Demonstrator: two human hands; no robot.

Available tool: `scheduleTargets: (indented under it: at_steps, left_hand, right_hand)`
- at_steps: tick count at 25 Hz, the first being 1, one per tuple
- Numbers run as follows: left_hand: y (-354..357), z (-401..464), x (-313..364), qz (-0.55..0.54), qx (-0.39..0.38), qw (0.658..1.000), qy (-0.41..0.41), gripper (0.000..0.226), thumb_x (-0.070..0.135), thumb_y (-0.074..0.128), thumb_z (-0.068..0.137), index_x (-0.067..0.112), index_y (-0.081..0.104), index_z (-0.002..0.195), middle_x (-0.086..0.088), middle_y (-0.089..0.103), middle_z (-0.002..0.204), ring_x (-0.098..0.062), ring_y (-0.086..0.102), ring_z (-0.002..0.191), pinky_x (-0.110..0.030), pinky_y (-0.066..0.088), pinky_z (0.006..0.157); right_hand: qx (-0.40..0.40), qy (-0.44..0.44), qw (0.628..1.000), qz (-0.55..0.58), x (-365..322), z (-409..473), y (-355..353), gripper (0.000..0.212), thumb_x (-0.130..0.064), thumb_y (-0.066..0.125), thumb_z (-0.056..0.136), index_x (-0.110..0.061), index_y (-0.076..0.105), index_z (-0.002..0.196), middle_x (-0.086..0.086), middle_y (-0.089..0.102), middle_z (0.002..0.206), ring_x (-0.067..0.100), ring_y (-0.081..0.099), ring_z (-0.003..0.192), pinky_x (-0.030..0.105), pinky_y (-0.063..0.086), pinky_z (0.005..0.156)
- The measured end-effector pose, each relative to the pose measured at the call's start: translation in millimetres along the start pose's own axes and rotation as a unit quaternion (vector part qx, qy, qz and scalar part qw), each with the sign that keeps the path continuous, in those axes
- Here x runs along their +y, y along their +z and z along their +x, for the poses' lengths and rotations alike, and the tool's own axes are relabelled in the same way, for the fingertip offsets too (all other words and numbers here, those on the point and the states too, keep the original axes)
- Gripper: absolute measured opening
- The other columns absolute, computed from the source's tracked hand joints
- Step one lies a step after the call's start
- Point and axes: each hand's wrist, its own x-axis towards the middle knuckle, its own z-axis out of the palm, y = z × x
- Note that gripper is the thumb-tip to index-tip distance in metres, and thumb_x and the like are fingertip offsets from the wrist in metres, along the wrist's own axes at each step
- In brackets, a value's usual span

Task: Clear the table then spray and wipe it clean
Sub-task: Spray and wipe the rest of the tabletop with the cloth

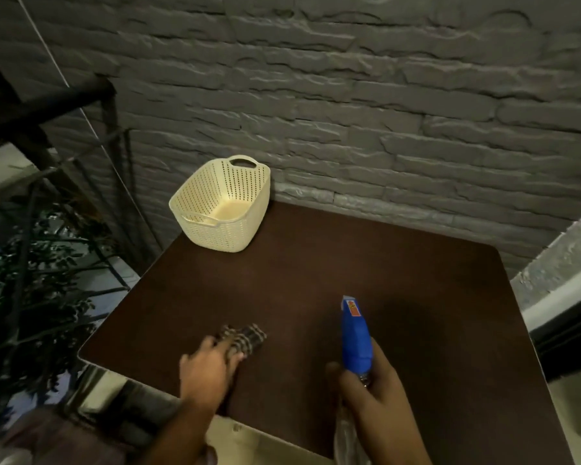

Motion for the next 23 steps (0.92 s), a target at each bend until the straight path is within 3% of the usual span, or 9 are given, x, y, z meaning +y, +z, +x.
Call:
scheduleTargets:
  at_steps: [2, 5, 8, 9, 13, 17, 20, 23]
  left_hand:
    - [-6.6, 42.1, -42.3, -0.018, 0.000, 0.996, -0.093, 0.043, 0.054, 0.040, 0.094, 0.040, 0.045, 0.134, 0.002, 0.052, 0.128, -0.016, 0.057, 0.107, -0.039, 0.037, 0.091]
    - [-15.8, 74.2, -75.1, -0.051, 0.001, 0.988, -0.148, 0.050, 0.054, 0.042, 0.093, 0.037, 0.038, 0.141, -0.003, 0.048, 0.135, -0.021, 0.055, 0.113, -0.043, 0.038, 0.094]
    - [-10.8, 85.8, -76.5, -0.075, -0.020, 0.980, -0.185, 0.051, 0.054, 0.044, 0.092, 0.039, 0.039, 0.140, -0.003, 0.047, 0.135, -0.021, 0.054, 0.115, -0.040, 0.041, 0.092]
    - [-10.3, 86.3, -69.9, -0.086, -0.024, 0.982, -0.164, 0.049, 0.054, 0.044, 0.092, 0.040, 0.041, 0.139, -0.001, 0.048, 0.134, -0.019, 0.055, 0.112, -0.038, 0.041, 0.090]
    - [-13.8, 75.9, -28.5, -0.057, -0.048, 0.996, 0.057, 0.041, 0.054, 0.042, 0.089, 0.044, 0.056, 0.126, 0.007, 0.057, 0.126, -0.013, 0.060, 0.104, -0.033, 0.042, 0.084]
    - [-45.9, 91.2, 1.0, -0.183, -0.099, 0.978, -0.031, 0.034, 0.044, 0.046, 0.095, 0.027, 0.058, 0.122, -0.001, 0.058, 0.120, -0.020, 0.058, 0.103, -0.033, 0.045, 0.088]
    - [-74.7, 95.9, 33.6, -0.293, -0.065, 0.954, -0.012, 0.036, 0.042, 0.053, 0.093, 0.022, 0.060, 0.122, -0.002, 0.061, 0.116, -0.022, 0.058, 0.106, -0.035, 0.045, 0.089]
    - [-93.3, 84.5, 71.5, -0.360, -0.073, 0.930, 0.000, 0.033, 0.041, 0.057, 0.091, 0.024, 0.062, 0.119, 0.001, 0.063, 0.113, -0.021, 0.059, 0.105, -0.034, 0.043, 0.086]
  right_hand:
    - [-0.007, -0.016, 1.000, -0.013, -12.3, 35.0, 23.3, 0.042, -0.005, 0.063, 0.084, -0.045, 0.055, 0.091, -0.026, 0.068, 0.081, 0.001, 0.068, 0.076, 0.019, 0.051, 0.060]
    - [-0.017, -0.048, 0.998, -0.047, -33.2, 79.9, 54.6, 0.047, -0.016, 0.064, 0.085, -0.062, 0.056, 0.086, -0.012, 0.066, 0.085, 0.017, 0.065, 0.079, 0.033, 0.056, 0.072]
    - [-0.011, -0.092, 0.993, -0.080, -48.3, 114.3, 74.8, 0.027, -0.032, 0.063, 0.078, -0.054, 0.054, 0.091, -0.001, 0.061, 0.086, 0.022, 0.060, 0.075, 0.028, 0.054, 0.067]
    - [-0.007, -0.100, 0.992, -0.083, -52.3, 121.9, 80.7, 0.024, -0.032, 0.063, 0.079, -0.049, 0.054, 0.093, 0.001, 0.060, 0.086, 0.023, 0.059, 0.074, 0.027, 0.054, 0.066]
    - [0.013, -0.115, 0.988, -0.099, -64.9, 133.6, 85.4, 0.025, -0.025, 0.063, 0.086, -0.039, 0.053, 0.104, 0.002, 0.059, 0.087, 0.016, 0.060, 0.072, 0.024, 0.052, 0.068]
    - [0.050, -0.097, 0.989, -0.104, -72.8, 132.2, 58.4, 0.030, -0.024, 0.062, 0.089, -0.040, 0.050, 0.112, 0.003, 0.061, 0.093, 0.019, 0.062, 0.085, 0.028, 0.055, 0.075]
    - [0.091, -0.092, 0.986, -0.101, -73.3, 124.3, 26.8, 0.039, -0.025, 0.062, 0.089, -0.049, 0.044, 0.114, 0.003, 0.060, 0.096, 0.020, 0.063, 0.088, 0.027, 0.054, 0.078]
    - [0.151, -0.086, 0.980, -0.095, -68.3, 109.5, -13.2, 0.036, -0.023, 0.063, 0.089, -0.038, 0.046, 0.116, -0.003, 0.059, 0.091, 0.011, 0.061, 0.083, 0.022, 0.051, 0.071]
